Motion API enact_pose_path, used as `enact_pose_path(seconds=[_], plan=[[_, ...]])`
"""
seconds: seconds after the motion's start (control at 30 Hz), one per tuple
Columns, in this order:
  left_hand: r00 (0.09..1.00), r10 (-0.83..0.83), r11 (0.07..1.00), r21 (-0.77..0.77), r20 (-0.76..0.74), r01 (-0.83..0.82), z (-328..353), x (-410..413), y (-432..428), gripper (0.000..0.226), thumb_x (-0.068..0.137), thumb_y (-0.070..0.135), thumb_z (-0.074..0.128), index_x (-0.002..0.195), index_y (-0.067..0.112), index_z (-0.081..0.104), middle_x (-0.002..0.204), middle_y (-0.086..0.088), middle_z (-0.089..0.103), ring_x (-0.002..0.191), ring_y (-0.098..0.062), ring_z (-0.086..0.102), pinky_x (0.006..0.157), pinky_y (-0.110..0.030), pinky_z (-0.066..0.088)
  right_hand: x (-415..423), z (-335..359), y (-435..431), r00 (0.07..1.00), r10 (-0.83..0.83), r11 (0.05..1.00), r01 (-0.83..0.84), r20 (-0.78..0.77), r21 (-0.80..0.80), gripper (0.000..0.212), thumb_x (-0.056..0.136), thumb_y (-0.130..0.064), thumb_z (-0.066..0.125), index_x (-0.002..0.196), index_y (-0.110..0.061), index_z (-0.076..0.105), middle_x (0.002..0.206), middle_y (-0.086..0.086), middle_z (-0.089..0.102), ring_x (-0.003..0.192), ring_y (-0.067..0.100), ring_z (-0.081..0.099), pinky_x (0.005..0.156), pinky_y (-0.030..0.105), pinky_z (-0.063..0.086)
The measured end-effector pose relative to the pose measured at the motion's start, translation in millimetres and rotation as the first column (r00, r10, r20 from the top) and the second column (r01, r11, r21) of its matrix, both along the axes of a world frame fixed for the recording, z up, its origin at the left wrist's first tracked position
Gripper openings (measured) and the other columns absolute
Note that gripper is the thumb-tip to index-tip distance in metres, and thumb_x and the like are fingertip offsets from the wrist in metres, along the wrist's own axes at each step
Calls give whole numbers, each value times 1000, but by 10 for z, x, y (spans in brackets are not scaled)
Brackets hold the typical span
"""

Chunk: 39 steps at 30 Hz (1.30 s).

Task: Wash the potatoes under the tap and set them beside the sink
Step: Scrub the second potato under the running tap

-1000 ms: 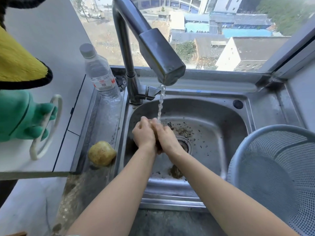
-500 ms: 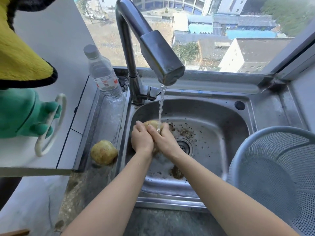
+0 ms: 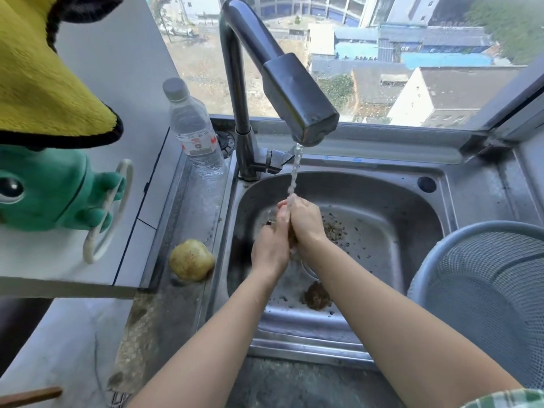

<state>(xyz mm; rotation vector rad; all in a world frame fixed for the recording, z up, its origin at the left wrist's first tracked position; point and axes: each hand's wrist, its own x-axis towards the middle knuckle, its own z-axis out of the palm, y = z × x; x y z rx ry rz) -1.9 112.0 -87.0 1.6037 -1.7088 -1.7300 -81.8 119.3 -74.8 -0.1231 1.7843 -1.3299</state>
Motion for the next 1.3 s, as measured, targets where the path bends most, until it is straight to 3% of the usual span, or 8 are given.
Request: enact_pose_path(seconds=[0.1,0.27,0.53,0.73,0.83,0.97,1.1,1.3], plan=[[992,98,976,-204,78,-80,-27,5,0,68,93,66,22,98,13,65,89,-4,70,89,-27,64,77,-38,46,83,7,14,999,36,999,-37,-31,-29,32,103,-25,40,91,-12,67,86,5,67,84,20,64,75,36,54],[949,313,901,322,-22,-290,77,-7,-146,60,98,46,24,81,11,70,73,-13,69,75,-31,66,64,-34,54,115,-44,195,950,221,957,-254,-219,-136,23,88,-25,69,109,-15,69,103,8,70,98,20,67,84,35,58],[984,171,985,-24,40,-170,53,28,-56,73,87,70,22,90,18,74,89,-10,75,88,-29,70,87,-46,56,97,-66,122,996,65,990,-71,-53,-123,32,103,-24,41,106,-11,69,102,15,72,96,29,69,78,39,58],[969,243,925,290,37,-243,143,70,-85,62,104,46,16,76,9,57,44,-6,53,33,-13,49,35,-17,38,46,-154,295,985,167,933,-143,45,-331,39,82,-31,71,118,-18,66,119,10,66,103,24,67,82,32,58],[985,172,976,137,-6,-170,121,63,12,71,94,67,19,97,10,62,77,-14,70,70,-29,69,67,-39,61,70,-43,195,996,34,983,-19,80,-185,19,95,-26,57,97,-12,70,94,13,67,77,23,63,51,24,51],[1000,-17,994,-110,-19,15,111,78,21,60,78,70,43,113,21,48,98,6,64,93,-16,65,90,-48,53,58,-70,180,991,10,991,8,132,-133,32,104,-27,39,95,-15,68,99,14,71,95,28,68,82,40,57],[987,145,985,109,-72,-137,68,81,-145,59,89,60,32,109,17,67,101,-6,72,96,-22,68,94,-50,54,75,-146,342,964,259,932,-235,56,-277,36,93,-27,63,127,-19,55,122,14,65,111,24,65,89,32,56],[971,215,933,318,-108,-171,115,20,-58,62,104,49,18,90,9,62,64,-9,53,53,-19,47,53,-30,40,82,-181,298,980,195,954,-199,-39,-224,34,83,-41,69,113,-27,62,122,17,62,114,30,62,96,41,55]])
